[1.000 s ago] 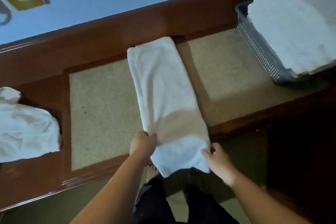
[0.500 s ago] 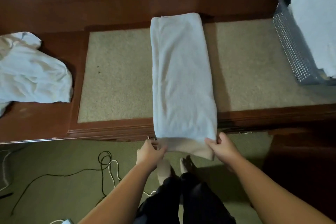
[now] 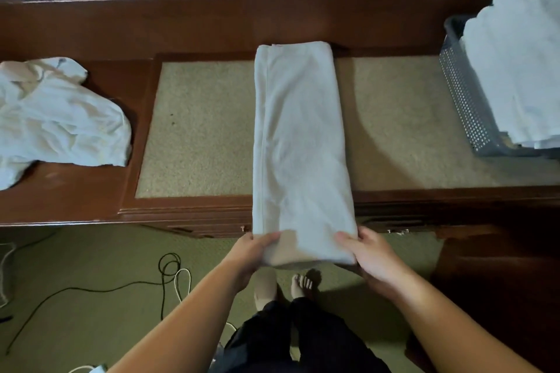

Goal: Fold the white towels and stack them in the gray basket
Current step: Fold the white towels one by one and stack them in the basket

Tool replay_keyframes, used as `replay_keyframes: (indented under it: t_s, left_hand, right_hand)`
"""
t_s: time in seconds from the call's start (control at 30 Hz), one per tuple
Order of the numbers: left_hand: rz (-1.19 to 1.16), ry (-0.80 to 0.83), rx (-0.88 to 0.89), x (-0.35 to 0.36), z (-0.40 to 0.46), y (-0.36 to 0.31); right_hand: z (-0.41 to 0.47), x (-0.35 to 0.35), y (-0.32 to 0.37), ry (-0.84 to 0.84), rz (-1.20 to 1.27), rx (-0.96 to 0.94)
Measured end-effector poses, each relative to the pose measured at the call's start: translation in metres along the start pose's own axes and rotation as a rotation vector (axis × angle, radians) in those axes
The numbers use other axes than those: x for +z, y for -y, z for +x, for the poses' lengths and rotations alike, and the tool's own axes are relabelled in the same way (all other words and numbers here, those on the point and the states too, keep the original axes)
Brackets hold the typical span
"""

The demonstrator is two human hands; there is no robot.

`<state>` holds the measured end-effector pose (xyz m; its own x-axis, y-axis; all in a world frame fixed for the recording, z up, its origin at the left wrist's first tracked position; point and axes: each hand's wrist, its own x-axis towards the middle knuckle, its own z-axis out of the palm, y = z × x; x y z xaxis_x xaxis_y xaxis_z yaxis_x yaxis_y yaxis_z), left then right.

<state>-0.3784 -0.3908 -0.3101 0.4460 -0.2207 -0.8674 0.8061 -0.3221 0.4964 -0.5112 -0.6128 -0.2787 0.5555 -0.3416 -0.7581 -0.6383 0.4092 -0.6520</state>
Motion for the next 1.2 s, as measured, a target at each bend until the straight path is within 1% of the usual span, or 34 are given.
replay_keyframes:
  t_s: [0.03,0.1,0.17,0.23,0.37,0.43,0.53,0.6,0.67,0.7,0.77,0.83,0.87,0.93,1.0,1.1,1.2]
  left_hand:
    - [-0.003,0.013,0.015,-0.002,-0.009,0.000]
    - [-0.002,0.031,0.051,-0.008,-0.026,-0.002]
    - [0.019,-0.001,0.134,-0.016,-0.046,-0.011]
    - [0.008,-0.044,0.220,-0.023,-0.064,-0.026]
    - [0.039,-0.115,0.403,-0.024,-0.094,-0.076]
    - [0.102,-0.153,0.507,-0.023,-0.102,-0.107]
    - [0.230,-0.153,0.635,-0.014,-0.108,-0.154]
    - [0.278,-0.165,0.657,-0.009,-0.112,-0.183]
    - [0.318,-0.152,0.674,-0.005,-0.113,-0.210]
    - [0.327,-0.122,0.674,-0.005,-0.112,-0.223]
    - [0.316,0.001,0.650,-0.006,-0.110,-0.249]
    - [0.385,0.092,0.639,-0.010,-0.101,-0.273]
    - [0.476,0.070,0.651,-0.010,-0.095,-0.284]
    - [0.706,-0.055,0.710,-0.006,-0.082,-0.304]
    - [0.821,-0.145,0.765,0.002,-0.066,-0.321]
    - [0.844,-0.230,0.808,0.013,-0.037,-0.344]
    - [0.760,-0.239,0.789,0.019,-0.007,-0.371]
  right_hand:
    - [-0.008,-0.002,0.008,-0.014,-0.032,-0.032]
    - [-0.025,-0.002,0.028,-0.042,-0.018,-0.079]
    - [-0.043,0.000,0.044,-0.040,-0.053,-0.171]
    - [-0.058,0.003,0.063,-0.032,-0.155,-0.251]
    - [-0.075,0.004,0.100,-0.033,-0.363,-0.340]
    - [-0.075,0.006,0.121,-0.039,-0.392,-0.384]
    - [-0.070,0.006,0.153,-0.033,-0.366,-0.445]
    - [-0.067,0.003,0.176,0.016,-0.358,-0.475]
    - [-0.062,-0.005,0.197,0.084,-0.417,-0.517]
    - [-0.057,-0.009,0.208,0.095,-0.485,-0.537]
    - [-0.046,-0.015,0.229,0.089,-0.631,-0.597]
    - [-0.029,-0.022,0.251,0.089,-0.719,-0.657]
    - [-0.020,-0.025,0.262,0.089,-0.738,-0.687]
    - [0.000,-0.030,0.282,0.048,-0.757,-0.739]
    - [0.024,-0.033,0.298,-0.005,-0.759,-0.746]
    - [0.060,-0.032,0.320,-0.024,-0.726,-0.692]
    - [0.092,-0.025,0.348,-0.041,-0.731,-0.672]
